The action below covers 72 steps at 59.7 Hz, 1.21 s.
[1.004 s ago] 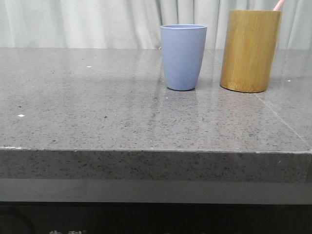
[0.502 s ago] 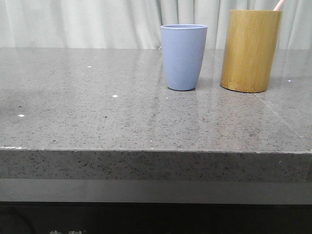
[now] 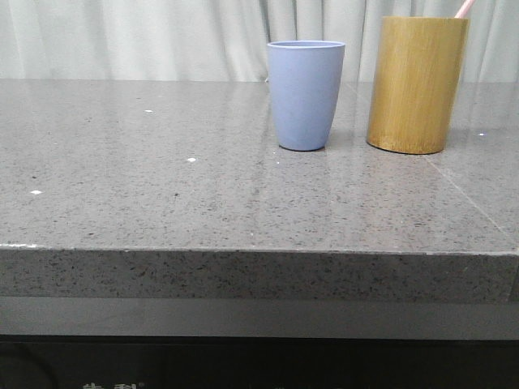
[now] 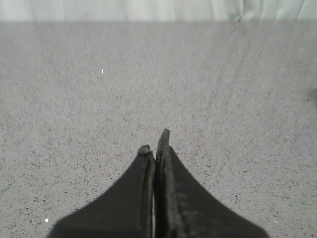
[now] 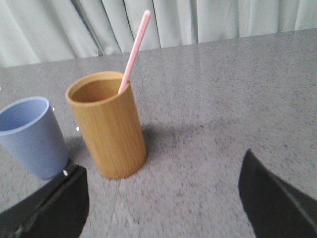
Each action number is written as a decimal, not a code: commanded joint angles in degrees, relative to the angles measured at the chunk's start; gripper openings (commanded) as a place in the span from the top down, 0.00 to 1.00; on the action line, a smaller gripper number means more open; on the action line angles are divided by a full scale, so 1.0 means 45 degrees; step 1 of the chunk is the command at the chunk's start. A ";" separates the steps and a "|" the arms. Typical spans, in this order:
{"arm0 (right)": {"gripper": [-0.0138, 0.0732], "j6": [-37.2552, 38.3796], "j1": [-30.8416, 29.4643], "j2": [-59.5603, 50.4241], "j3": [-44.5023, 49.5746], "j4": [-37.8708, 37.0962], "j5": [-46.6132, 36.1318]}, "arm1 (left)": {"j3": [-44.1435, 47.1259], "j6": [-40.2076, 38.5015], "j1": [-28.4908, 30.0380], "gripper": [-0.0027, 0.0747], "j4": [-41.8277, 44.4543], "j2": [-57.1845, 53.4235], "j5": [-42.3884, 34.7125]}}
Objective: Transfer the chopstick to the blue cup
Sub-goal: 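Grasp the pink chopstick in the bamboo cup with the right gripper and lift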
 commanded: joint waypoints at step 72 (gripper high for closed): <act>0.79 -0.0054 0.1069 1.0039 -0.7236 0.1261 -0.5019 | 0.1405 0.0023 0.0008 0.99 -0.0159 -0.4145 -0.1206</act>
